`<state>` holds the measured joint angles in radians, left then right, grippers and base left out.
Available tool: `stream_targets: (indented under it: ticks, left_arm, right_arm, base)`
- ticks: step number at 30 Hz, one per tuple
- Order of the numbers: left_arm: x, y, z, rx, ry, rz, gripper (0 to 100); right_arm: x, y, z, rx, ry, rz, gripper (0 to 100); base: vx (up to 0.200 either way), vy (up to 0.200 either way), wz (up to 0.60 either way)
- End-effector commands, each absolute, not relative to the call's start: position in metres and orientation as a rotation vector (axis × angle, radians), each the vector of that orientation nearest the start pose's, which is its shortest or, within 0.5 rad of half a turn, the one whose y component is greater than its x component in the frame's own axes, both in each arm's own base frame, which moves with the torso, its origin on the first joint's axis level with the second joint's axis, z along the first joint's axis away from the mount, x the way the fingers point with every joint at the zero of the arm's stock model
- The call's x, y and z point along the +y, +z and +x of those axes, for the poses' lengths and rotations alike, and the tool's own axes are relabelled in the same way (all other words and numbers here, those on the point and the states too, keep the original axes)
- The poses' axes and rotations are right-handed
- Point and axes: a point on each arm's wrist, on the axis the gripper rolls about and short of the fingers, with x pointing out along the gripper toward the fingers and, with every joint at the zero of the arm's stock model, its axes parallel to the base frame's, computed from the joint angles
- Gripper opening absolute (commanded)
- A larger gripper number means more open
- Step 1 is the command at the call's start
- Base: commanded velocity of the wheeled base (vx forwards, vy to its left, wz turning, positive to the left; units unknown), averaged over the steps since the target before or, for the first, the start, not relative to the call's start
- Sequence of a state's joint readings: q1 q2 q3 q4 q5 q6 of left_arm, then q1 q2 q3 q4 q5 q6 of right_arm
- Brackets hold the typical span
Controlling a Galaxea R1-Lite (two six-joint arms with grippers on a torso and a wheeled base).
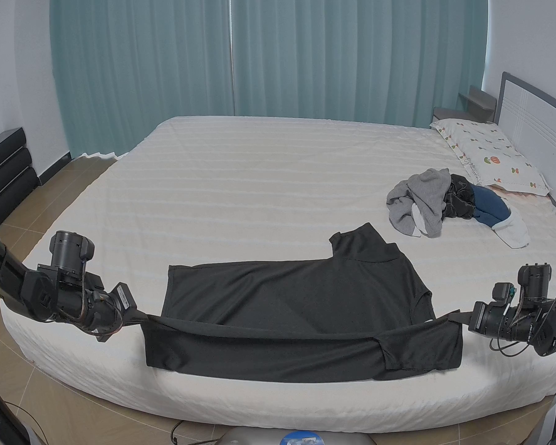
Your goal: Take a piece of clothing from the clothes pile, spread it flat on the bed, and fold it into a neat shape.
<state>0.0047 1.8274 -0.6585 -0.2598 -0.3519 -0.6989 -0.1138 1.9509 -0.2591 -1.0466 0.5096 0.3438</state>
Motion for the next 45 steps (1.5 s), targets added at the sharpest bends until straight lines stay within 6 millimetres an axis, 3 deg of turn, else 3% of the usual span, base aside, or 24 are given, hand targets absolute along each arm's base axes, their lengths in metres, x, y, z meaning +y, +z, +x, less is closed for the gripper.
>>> stream_targets:
  ticks: [1, 16, 37, 45]
  left_arm:
    - [0.002, 0.094, 0.263, 0.926, 0.01, -0.814, 0]
    - [-0.001, 0.099, 0.245, 0.963, 0.012, -0.805, 0]
    - [-0.001, 0.088, 0.234, 1.079, 0.024, -0.75, 0]
    - [-0.002, 0.076, 0.246, 1.124, 0.038, -0.752, 0]
  right_arm:
    - [-0.016, 0.05, 0.231, 0.642, 0.286, 0.521, 0]
    - [-0.013, 0.069, 0.208, 0.589, 0.321, 0.514, 0]
    - [-0.012, 0.055, 0.182, 0.661, 0.317, 0.463, 0]
    - [-0.012, 0.049, 0.192, 0.686, 0.319, 0.465, 0]
  base:
    - [0.0, 0.0, 0.0]
    - [0.0, 0.0, 0.0]
    - [0.0, 0.0, 0.0]
    - [0.0, 0.0, 0.0]
